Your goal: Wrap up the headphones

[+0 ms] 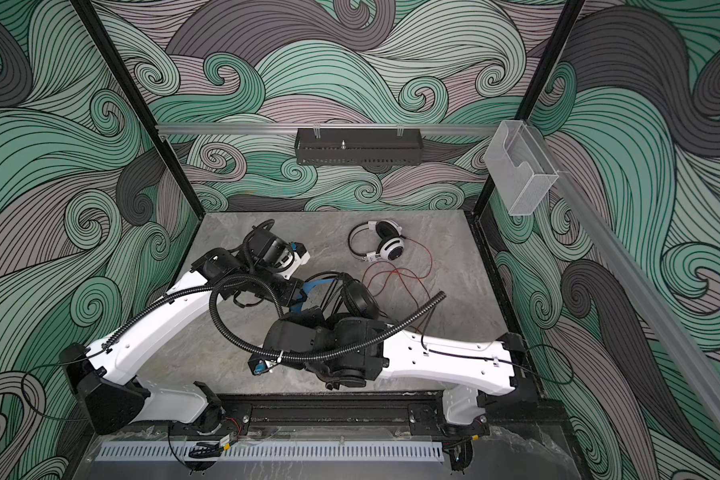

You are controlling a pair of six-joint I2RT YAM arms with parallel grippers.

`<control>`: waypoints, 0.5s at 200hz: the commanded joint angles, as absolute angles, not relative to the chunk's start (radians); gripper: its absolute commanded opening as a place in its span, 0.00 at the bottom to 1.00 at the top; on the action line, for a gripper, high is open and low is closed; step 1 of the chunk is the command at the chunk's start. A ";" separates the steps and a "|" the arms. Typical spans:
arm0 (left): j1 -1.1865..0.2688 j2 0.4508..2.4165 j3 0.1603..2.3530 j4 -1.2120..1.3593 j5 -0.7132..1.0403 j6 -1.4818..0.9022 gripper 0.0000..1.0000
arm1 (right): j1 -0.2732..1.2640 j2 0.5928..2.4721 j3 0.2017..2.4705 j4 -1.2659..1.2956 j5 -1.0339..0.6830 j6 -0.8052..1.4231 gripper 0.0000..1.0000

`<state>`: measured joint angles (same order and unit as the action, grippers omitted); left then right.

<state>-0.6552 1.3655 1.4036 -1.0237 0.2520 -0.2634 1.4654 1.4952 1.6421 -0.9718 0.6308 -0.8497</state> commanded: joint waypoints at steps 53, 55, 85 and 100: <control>-0.662 1.249 1.403 -1.136 0.042 -0.055 0.00 | 1.382 1.417 1.678 -0.989 0.652 -0.848 0.00; -0.662 1.246 1.403 -1.135 0.041 -0.052 0.00 | 1.379 1.416 1.678 -0.989 0.650 -0.847 0.00; -0.682 1.172 1.392 -1.099 0.049 0.010 0.00 | 1.337 1.408 1.687 -0.986 0.640 -0.832 0.00; -0.692 1.137 1.388 -1.081 0.052 0.034 0.00 | 1.318 1.404 1.706 -0.981 0.628 -0.817 0.00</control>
